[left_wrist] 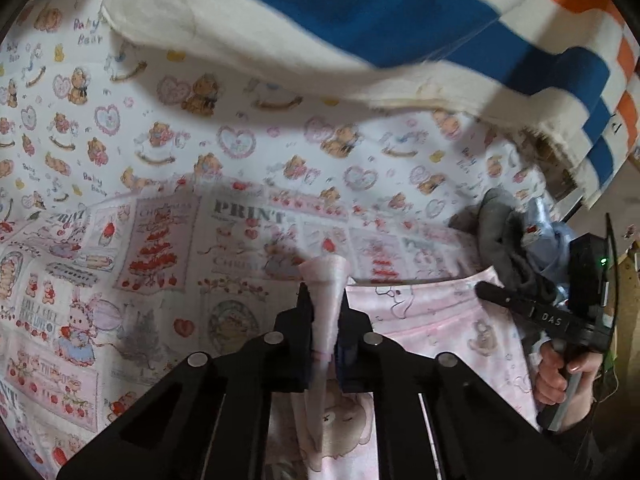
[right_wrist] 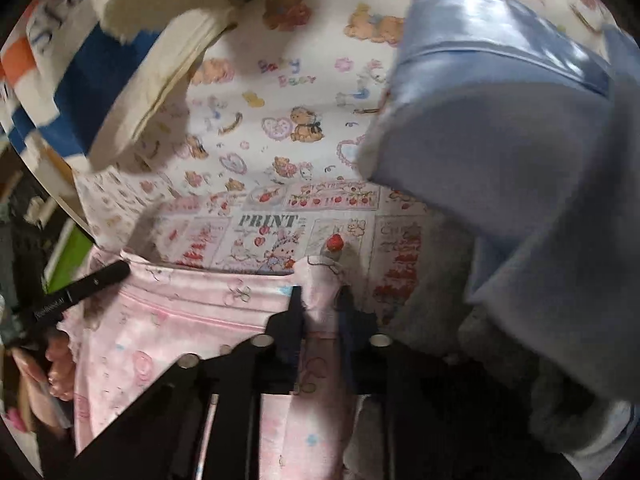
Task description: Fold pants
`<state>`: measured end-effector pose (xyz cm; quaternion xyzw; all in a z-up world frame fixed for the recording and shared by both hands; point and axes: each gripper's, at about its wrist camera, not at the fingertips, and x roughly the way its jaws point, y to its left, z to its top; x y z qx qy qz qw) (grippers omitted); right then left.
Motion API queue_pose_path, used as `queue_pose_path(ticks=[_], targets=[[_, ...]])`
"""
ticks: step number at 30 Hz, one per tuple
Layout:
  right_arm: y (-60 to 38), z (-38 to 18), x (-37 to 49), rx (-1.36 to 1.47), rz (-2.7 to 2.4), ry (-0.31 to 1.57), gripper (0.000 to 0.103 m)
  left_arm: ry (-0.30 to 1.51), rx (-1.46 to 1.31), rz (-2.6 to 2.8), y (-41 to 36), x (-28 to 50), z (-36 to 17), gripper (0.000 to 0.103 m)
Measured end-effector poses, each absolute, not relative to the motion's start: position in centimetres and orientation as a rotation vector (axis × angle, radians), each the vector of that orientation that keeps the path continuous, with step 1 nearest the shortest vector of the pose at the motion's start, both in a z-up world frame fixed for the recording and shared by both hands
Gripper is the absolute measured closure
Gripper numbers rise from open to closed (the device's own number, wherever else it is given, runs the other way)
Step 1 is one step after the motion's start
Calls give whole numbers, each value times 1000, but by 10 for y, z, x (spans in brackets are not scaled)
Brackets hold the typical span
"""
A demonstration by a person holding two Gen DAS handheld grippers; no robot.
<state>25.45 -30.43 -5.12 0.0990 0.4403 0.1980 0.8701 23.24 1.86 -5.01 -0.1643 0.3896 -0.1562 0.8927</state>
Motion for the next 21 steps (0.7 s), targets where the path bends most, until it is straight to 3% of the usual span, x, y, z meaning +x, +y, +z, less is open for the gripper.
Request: queue_pose_path(ticks=[10,21], targets=[[-297,7,207,139,468,734,94,614,-268,-359,16,181,15,96],[-314,49,107,96,507,672,94,584,-195,-395,7,97,38,96]])
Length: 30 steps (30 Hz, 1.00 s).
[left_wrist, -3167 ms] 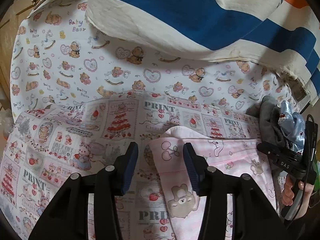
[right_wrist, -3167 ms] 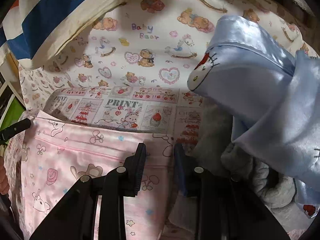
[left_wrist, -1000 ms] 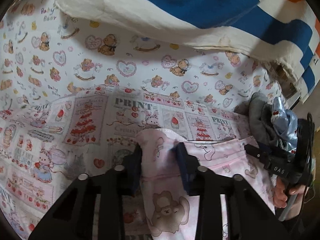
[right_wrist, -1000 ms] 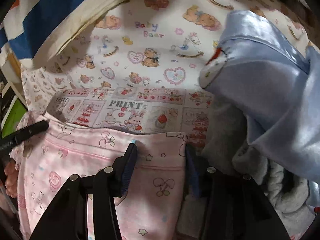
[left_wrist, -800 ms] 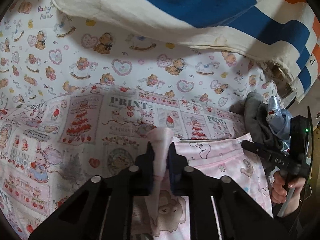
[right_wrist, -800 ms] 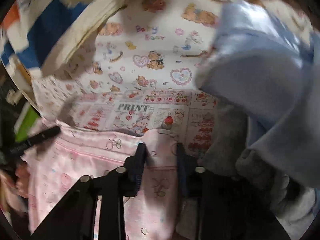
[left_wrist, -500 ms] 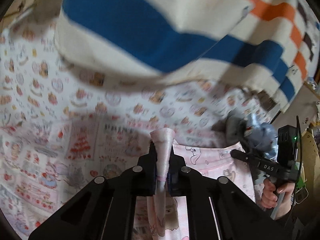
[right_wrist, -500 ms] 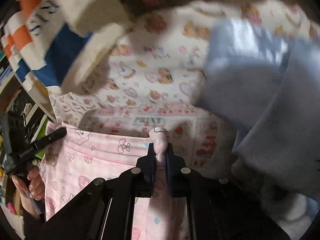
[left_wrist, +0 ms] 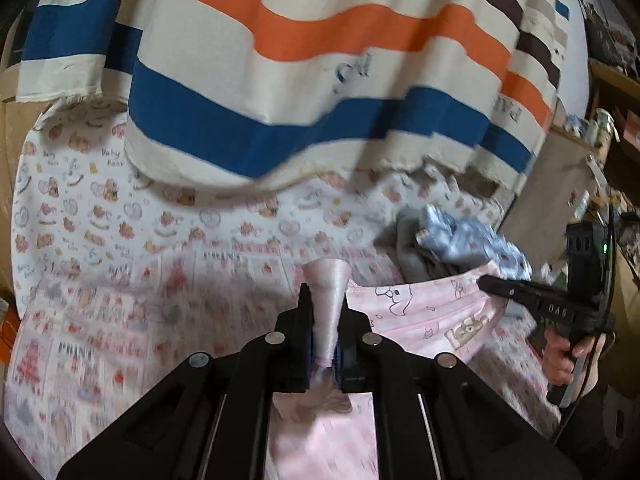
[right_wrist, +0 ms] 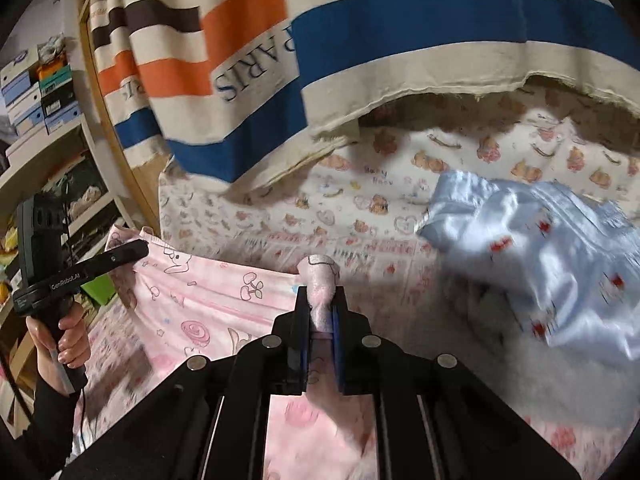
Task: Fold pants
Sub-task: 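Lift the pink pants by the waistband with both grippers and fold them over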
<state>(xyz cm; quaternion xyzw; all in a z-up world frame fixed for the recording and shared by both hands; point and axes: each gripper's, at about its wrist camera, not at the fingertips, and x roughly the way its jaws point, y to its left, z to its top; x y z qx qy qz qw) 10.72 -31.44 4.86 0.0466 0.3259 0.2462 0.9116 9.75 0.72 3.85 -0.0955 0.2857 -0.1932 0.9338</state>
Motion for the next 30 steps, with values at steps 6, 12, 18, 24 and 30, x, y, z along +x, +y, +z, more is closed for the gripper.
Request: queue_pose_path(ticks=[6,12,18,24,30], targets=[[-326,35,66,114,511,747,94,647,-175,-418,0,55,24,96],[-327,31,27,82,525,761,94,634,-174,-431,0,18,22,96],[-329,45,4,51,509,751,94,619,-183,-445,-4,-6,27,96],[-333,46,-7,89,508,764,94,627,-203,-430,-3,-16,22,96],[-330,13,5,80,464,818,94,671,-166,-379,-16,-10,-3,96]])
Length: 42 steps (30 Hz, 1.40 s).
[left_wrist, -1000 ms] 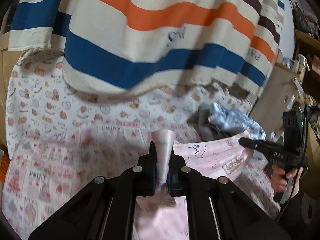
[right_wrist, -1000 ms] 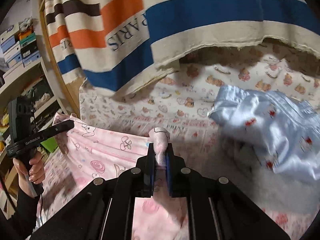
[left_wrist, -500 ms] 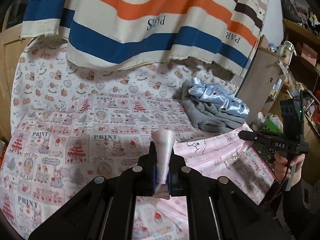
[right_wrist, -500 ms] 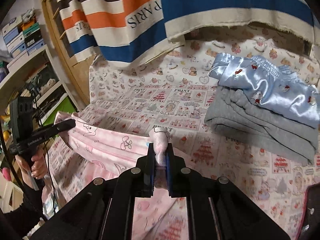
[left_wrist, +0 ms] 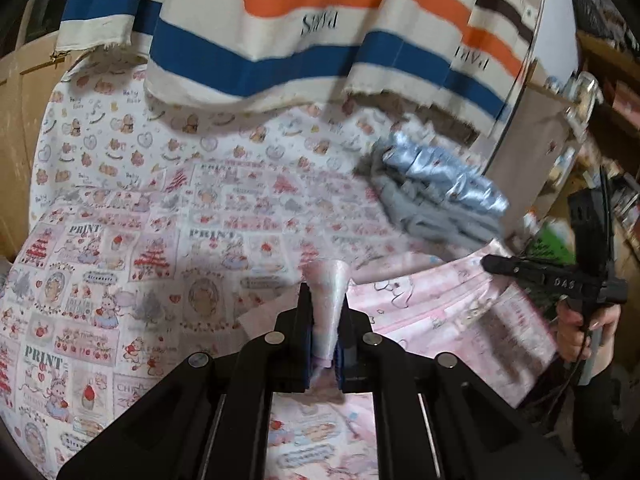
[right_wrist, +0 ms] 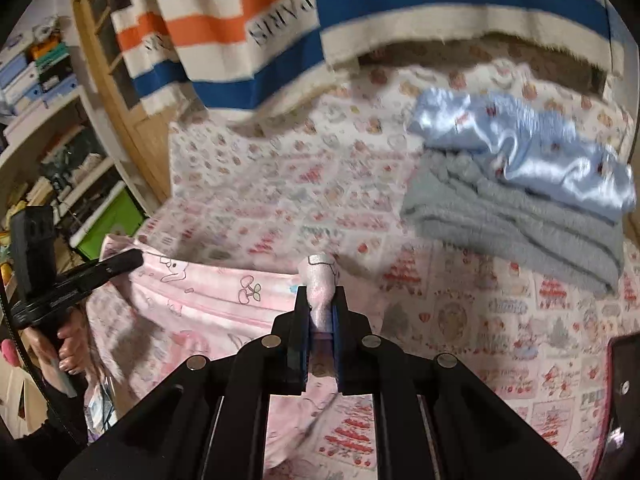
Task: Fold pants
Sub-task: 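Lift the pink pants by the waistband with both grippers and fold them over, then open both grippers, releasing the folded pink pants onto the sheet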
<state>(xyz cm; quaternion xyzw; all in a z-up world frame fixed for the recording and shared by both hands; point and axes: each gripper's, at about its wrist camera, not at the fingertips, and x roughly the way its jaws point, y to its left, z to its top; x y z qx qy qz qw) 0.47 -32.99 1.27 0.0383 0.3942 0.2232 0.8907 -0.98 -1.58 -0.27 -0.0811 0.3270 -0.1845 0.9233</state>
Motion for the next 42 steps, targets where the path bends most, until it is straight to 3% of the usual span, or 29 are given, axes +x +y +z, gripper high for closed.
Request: queue_pose_path(ticks=[13,16,18,20,22,24,28,33,36,39,42], targets=[[-321,-47,44,63,415,857,94,759,-120,-293,-22,23,-56,93],[-321,-52,47,57,416,867,93,766,-93,-282,-24,22,-57,88],[-320,-53,47,52,415,867,93,770,-83,-261,-23,22,-58,80],[-320,-53,47,40,405,869,85,763,-88,-238,-20,20,-58,69],[-321,-52,47,8,364,860,60,743,-83,-219,-15,16,-56,63],[-327,-46,41,-24,300,815,47,720,-69,-207,-12,10,-53,60],[-343,-32,27,-24,273,772,46,665,-29,-160,-5,-10,-42,48],[-356,-5,-8,-25,280,673,45,579,-5,-129,-1,-40,-24,47],[-362,8,-34,11,319,612,38,525,8,-140,-5,-64,-16,46],[-360,8,-57,14,352,588,38,495,24,-153,-11,-90,-12,40],[-357,-5,-82,28,384,599,38,518,-51,-166,-11,-114,-26,40]])
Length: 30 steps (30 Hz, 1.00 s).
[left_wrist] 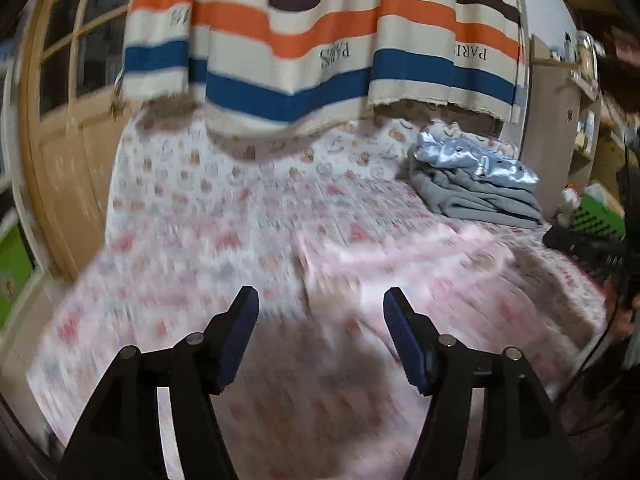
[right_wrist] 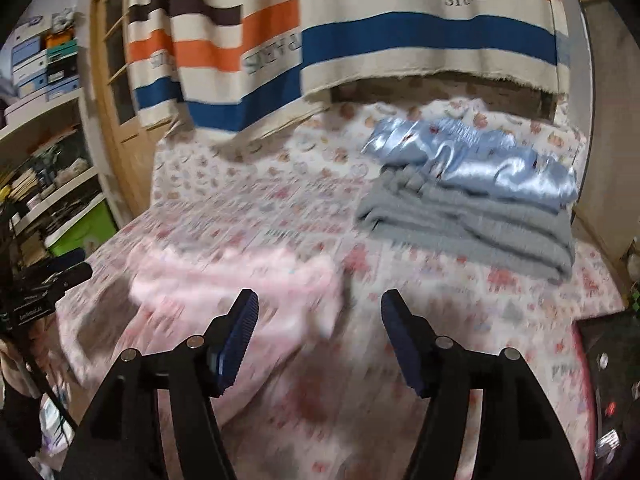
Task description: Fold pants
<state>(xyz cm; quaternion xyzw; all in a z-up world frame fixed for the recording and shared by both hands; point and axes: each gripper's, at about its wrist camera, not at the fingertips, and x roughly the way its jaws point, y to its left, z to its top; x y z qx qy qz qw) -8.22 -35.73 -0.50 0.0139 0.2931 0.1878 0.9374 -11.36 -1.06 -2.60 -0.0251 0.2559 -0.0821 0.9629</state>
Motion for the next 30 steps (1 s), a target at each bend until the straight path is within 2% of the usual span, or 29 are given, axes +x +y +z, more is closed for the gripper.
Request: queue_pose_path(ticks=[5,9,16,22,26,28,29,30], targets=[[-351,-35,-118,-2,366,602,38,510,56,-130,-37,-146,-49,48],[-354,-53,-132,-11,357,652,38,562,31,-197,-47,-156,-62,48],[-350,-38,-158,24,440,528,38,596,88,-293,-86,-153,-78,48],[-320,-32,-137,64,628,535,64,627,116,-320,-101,-142,-82,48],[-307,-51,-122,63,631,599,65,629,120,-303,-105,-130,-85,48],[-308,-59,-118,66,637,619,65,629,105,-320,-105,-125,-84,60],[-309,-61,-117,69,641,623,65,629,103,-334,-107,-124,-82,76],[-310,-62,-116,69,649,626,65,627,110,-349,-109,-123,-80,81]])
